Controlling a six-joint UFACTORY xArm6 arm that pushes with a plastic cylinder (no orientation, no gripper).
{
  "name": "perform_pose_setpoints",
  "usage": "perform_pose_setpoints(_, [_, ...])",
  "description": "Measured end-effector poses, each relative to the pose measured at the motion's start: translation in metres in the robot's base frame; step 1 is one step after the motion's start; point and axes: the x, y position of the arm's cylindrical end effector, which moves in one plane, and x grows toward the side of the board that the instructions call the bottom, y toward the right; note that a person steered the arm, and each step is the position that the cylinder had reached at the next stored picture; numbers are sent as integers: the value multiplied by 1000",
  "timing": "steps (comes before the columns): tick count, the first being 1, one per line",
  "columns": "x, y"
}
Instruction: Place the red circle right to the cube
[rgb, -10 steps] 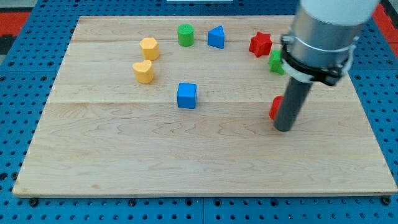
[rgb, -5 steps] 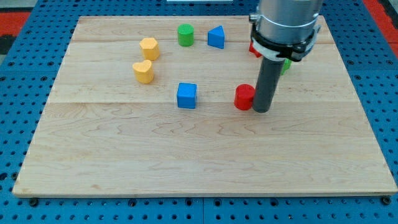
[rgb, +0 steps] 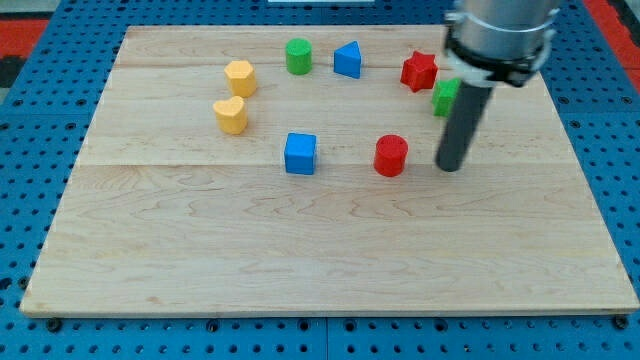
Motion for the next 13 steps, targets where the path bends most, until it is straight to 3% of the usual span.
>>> perform_pose_setpoints(2, [0,-112])
perform_pose_setpoints(4, [16,-119])
perform_pose_setpoints(6, [5,-180])
perform_pose_setpoints(10, [-8,-183])
perform_pose_setpoints(13, [20,-183])
